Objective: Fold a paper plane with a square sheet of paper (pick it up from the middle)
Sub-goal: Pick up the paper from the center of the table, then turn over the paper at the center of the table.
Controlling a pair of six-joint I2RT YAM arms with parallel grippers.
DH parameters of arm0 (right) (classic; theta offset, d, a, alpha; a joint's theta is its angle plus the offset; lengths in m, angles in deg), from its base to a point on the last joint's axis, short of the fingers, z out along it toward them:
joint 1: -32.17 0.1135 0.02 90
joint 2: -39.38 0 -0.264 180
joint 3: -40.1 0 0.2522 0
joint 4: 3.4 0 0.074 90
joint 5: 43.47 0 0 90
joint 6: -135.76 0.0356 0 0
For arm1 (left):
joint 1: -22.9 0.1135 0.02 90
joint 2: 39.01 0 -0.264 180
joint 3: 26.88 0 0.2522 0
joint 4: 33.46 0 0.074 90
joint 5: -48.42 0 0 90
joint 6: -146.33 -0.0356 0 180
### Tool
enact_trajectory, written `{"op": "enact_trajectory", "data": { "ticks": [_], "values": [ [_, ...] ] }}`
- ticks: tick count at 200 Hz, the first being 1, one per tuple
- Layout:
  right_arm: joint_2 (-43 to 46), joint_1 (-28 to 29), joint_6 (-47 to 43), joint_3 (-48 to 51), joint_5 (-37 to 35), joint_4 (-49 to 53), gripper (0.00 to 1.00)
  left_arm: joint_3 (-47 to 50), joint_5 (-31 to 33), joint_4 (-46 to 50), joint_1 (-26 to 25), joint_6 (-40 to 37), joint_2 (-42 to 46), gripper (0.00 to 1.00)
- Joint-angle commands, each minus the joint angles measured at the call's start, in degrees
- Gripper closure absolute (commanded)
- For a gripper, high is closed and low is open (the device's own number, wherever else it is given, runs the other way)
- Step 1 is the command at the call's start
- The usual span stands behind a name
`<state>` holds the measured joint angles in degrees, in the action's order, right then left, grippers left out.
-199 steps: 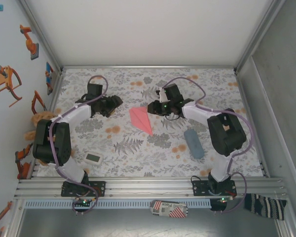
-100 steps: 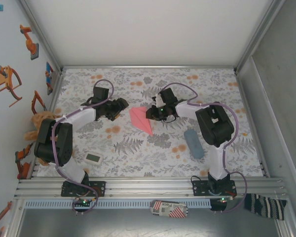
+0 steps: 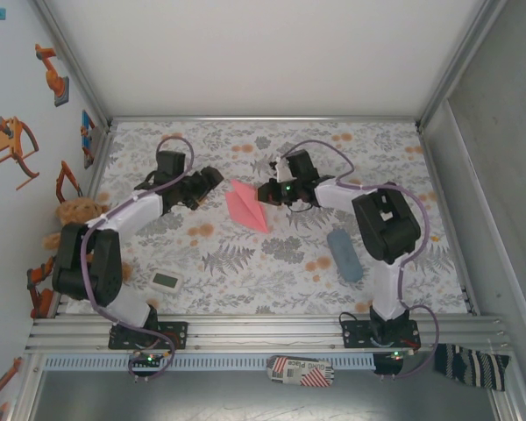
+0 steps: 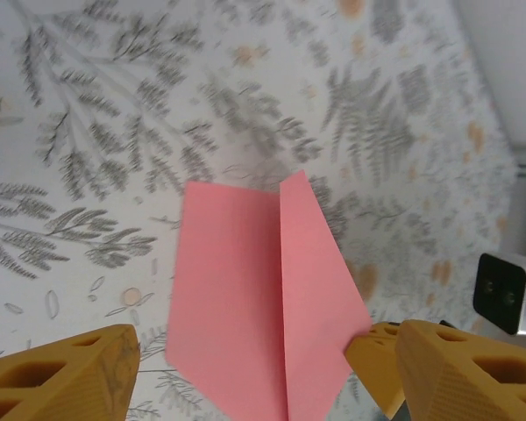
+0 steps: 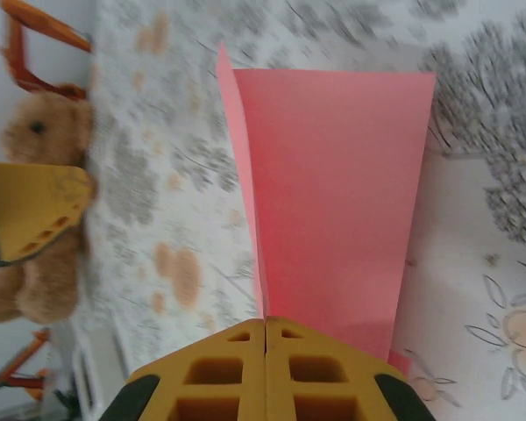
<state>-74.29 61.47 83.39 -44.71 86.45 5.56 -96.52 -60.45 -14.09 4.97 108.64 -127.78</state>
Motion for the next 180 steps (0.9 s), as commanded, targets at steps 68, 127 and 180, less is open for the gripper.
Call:
{"op": "enact_trajectory", "data": {
  "ticks": [68,127,180],
  "values": [
    [11.22,-3.88,24.64,1.93,8.88,-29.92,0.99,3.17,-11.24,-26.10,-5.23,3.84,7.68,0.12],
    [11.59,-4.47,34.01,1.94,10.62,-38.91,1.00,1.18,-15.66,-36.38,-7.14,6.72,3.97,0.23],
    [12.32,-5.44,37.65,2.44,10.51,-43.38,1.00,-1.95,-18.78,-39.65,-8.77,8.30,1.58,0.42]
  ]
}}
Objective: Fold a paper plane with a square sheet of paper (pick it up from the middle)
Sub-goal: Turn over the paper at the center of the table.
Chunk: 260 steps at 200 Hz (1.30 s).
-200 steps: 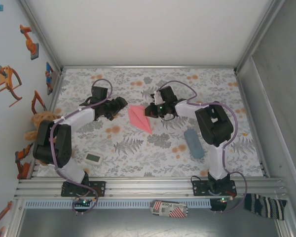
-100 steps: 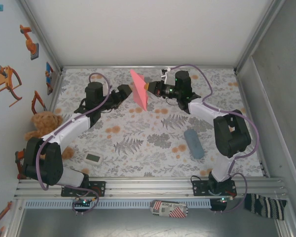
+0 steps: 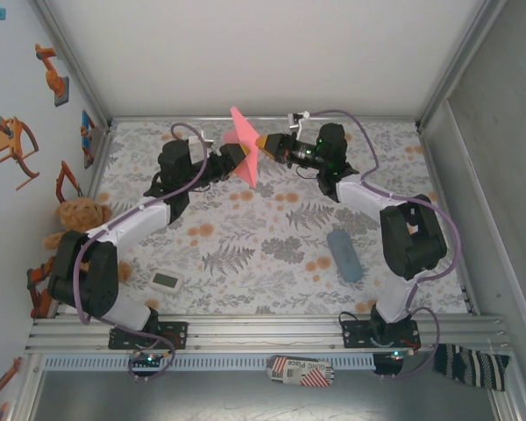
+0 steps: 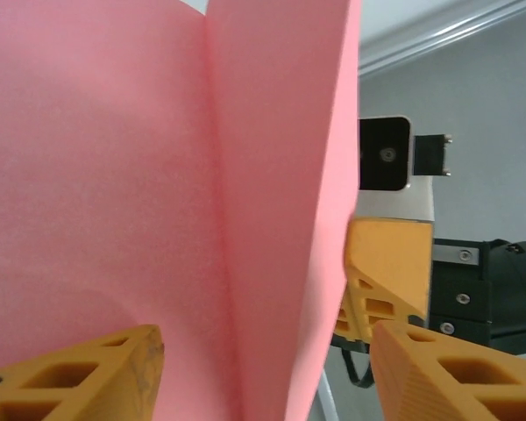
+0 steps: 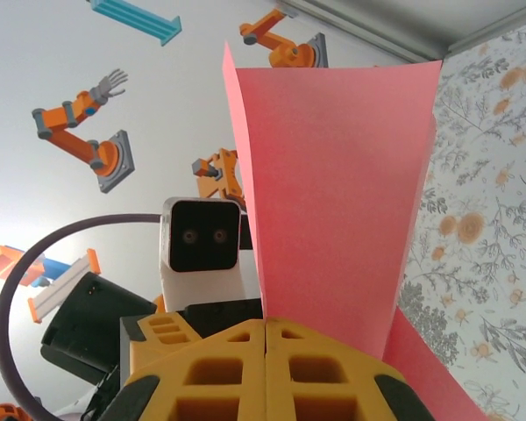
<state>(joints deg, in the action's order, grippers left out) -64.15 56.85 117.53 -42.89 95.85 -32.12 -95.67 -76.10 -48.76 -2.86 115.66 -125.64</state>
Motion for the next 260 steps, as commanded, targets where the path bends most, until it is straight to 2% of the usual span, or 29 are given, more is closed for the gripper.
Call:
{"op": "enact_trajectory", "data": {
  "ticks": [1,49,81,177,201,227,260],
  "values": [
    [2.18,-0.81,3.57,0.61,1.12,-5.87,1.00,-2.81,-3.20,-5.15,-0.95,1.30,-0.61,0.43],
    [1.45,-1.37,7.53,1.14,0.85,-10.21,1.00,-3.59,-6.51,-10.39,-0.96,5.34,-1.30,0.49],
    [1.05,-1.64,9.40,1.36,0.75,-12.56,1.00,-3.68,-6.05,-8.00,-0.95,4.20,-0.63,0.54],
    [0.88,-1.90,11.11,1.71,0.80,-13.68,1.00,-4.61,-6.12,-7.07,-0.79,3.82,-1.31,0.79],
    [1.36,-2.10,11.33,2.18,0.43,-13.68,0.95,-4.69,-5.89,-6.90,-0.77,3.30,-1.18,0.84],
    [2.10,-2.79,10.86,3.92,-0.97,-12.65,0.83,-4.86,-5.09,-4.55,-0.49,1.18,-0.70,0.87],
    [4.41,-3.43,5.44,5.28,-2.62,-4.95,0.75,-5.96,-2.13,5.03,-0.25,-4.93,0.86,0.90]
  ]
}}
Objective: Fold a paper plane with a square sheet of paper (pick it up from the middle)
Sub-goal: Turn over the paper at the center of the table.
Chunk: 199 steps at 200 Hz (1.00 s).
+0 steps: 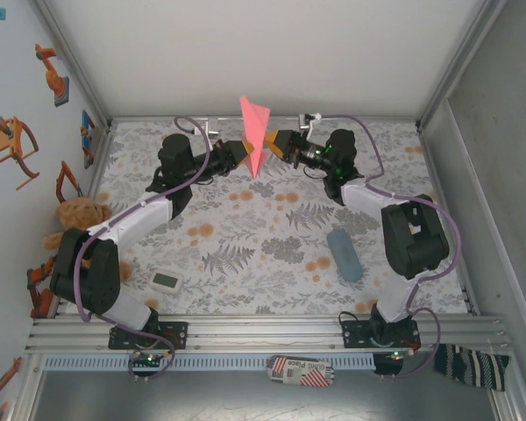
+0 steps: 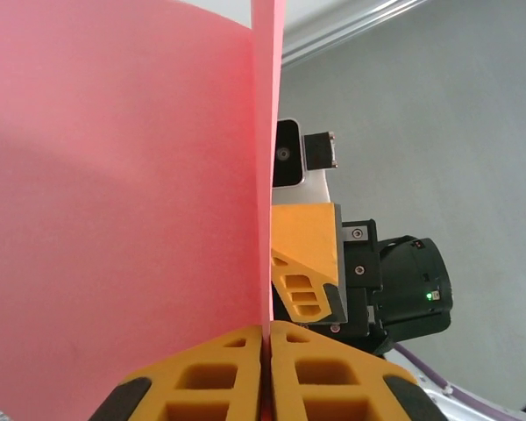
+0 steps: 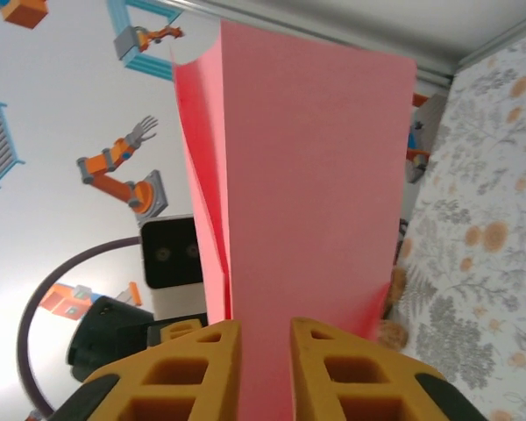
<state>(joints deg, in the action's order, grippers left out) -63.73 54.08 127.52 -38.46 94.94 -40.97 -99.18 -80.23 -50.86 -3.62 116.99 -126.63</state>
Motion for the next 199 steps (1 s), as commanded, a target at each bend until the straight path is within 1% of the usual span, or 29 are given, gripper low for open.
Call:
{"op": "enact_trajectory", "data": {
  "ticks": [1,25,41,53,69,70,75,82,93,112,126,146,167,189,199],
  "values": [
    [4.07,-0.65,-4.74,0.92,-1.71,4.15,0.75,-2.45,2.05,7.50,0.56,-6.44,1.88,0.90],
    [6.54,-1.13,-8.89,1.86,-3.37,10.67,0.67,-3.94,6.00,18.56,0.82,-12.93,3.27,0.90],
    [8.48,-1.70,-15.20,2.30,-5.17,17.48,0.64,-5.96,11.27,29.69,0.73,-18.78,4.00,0.90],
    [10.73,-1.87,-21.52,1.96,-7.84,25.86,0.63,-8.20,16.08,37.73,0.09,-23.75,4.20,0.90],
    [14.38,-1.92,-31.32,0.84,-14.07,38.62,0.63,-11.17,24.60,47.59,-1.14,-29.49,4.10,0.90],
    [14.88,-1.93,-32.54,0.64,-15.30,40.44,0.63,-11.34,25.26,47.85,-1.19,-29.79,4.02,0.90],
    [15.77,-1.90,-34.76,0.30,-17.29,43.50,0.63,-12.21,28.12,50.47,-1.59,-31.37,3.68,0.90],
    [17.54,-1.91,-38.79,-0.31,-21.85,49.01,0.63,-13.44,32.40,53.60,-2.30,-33.12,3.21,0.90],
    [19.70,-1.89,-43.36,-1.08,-27.94,54.99,0.63,-15.59,39.33,58.59,-3.44,-35.65,1.96,0.90],
    [22.34,-1.89,-48.18,-1.94,-36.67,61.59,0.67,-20.33,54.35,66.35,-6.80,-40.48,-2.24,0.90],
    [24.25,-1.94,-50.43,-1.91,-40.96,63.96,0.68,-23.93,64.73,70.98,-9.30,-43.11,-6.47,0.90],
    [27.09,-1.96,-52.55,-0.44,-47.36,65.10,0.68,-28.69,74.34,76.04,-11.35,-45.11,-13.43,0.90],
    [30.15,-1.91,-53.95,1.42,-52.94,65.22,0.66,-32.86,80.23,79.46,-12.64,-45.84,-20.58,0.91],
    [33.31,-1.93,-54.37,3.89,-57.19,63.97,0.61,-36.21,83.03,81.24,-13.67,-46.10,-26.97,0.91],
    [34.13,-1.92,-54.42,4.40,-58.34,64.21,0.59,-37.47,83.32,81.47,-14.20,-46.65,-29.52,0.90]
  ]
}}
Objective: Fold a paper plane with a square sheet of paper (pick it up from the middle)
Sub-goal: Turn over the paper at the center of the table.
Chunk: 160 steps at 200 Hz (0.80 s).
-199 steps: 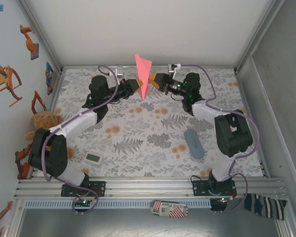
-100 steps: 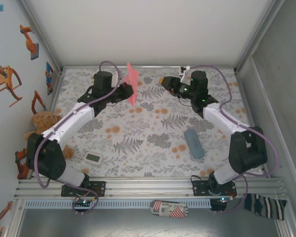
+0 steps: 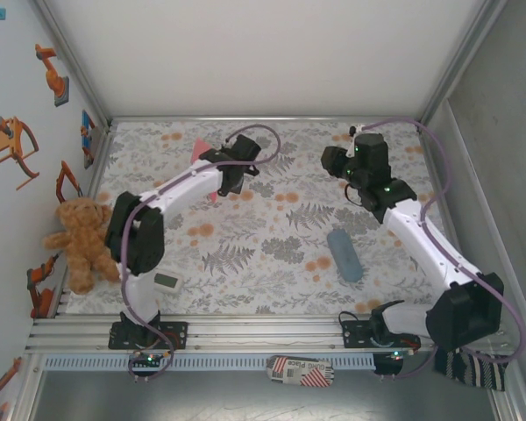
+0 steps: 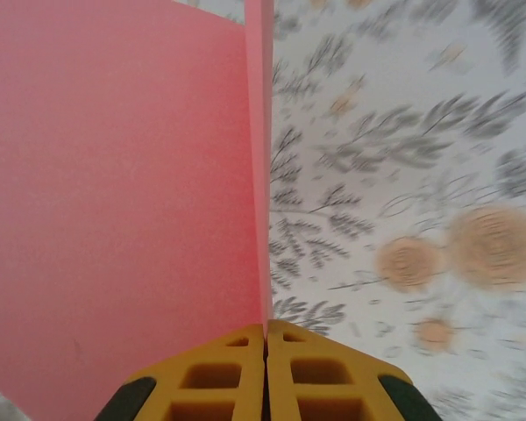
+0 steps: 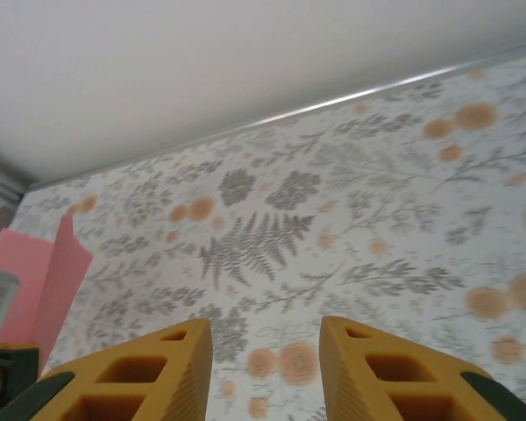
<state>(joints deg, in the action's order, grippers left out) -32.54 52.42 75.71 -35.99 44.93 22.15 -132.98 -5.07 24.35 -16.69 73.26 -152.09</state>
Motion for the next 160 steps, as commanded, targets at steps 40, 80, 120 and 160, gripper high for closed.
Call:
{"op": "enact_trajectory", "data": {
  "ticks": [40,80,120,160],
  "values": [
    [2.15,-0.28,-1.40,0.94,-8.91,4.34,0.60,-7.91,10.05,7.36,-3.16,-3.67,-12.63,0.90],
    [0.64,-0.26,-0.25,0.90,-7.80,4.71,0.61,-10.13,12.65,8.48,-4.91,-3.93,-17.85,0.90],
    [-0.40,-0.39,-0.14,0.70,-6.40,4.56,0.62,-11.45,11.03,8.90,-5.85,-3.40,-20.70,0.87],
    [-1.17,-0.37,0.19,0.02,-4.97,4.60,0.62,-13.08,7.32,9.84,-6.37,-2.15,-22.84,0.85]
  ]
}}
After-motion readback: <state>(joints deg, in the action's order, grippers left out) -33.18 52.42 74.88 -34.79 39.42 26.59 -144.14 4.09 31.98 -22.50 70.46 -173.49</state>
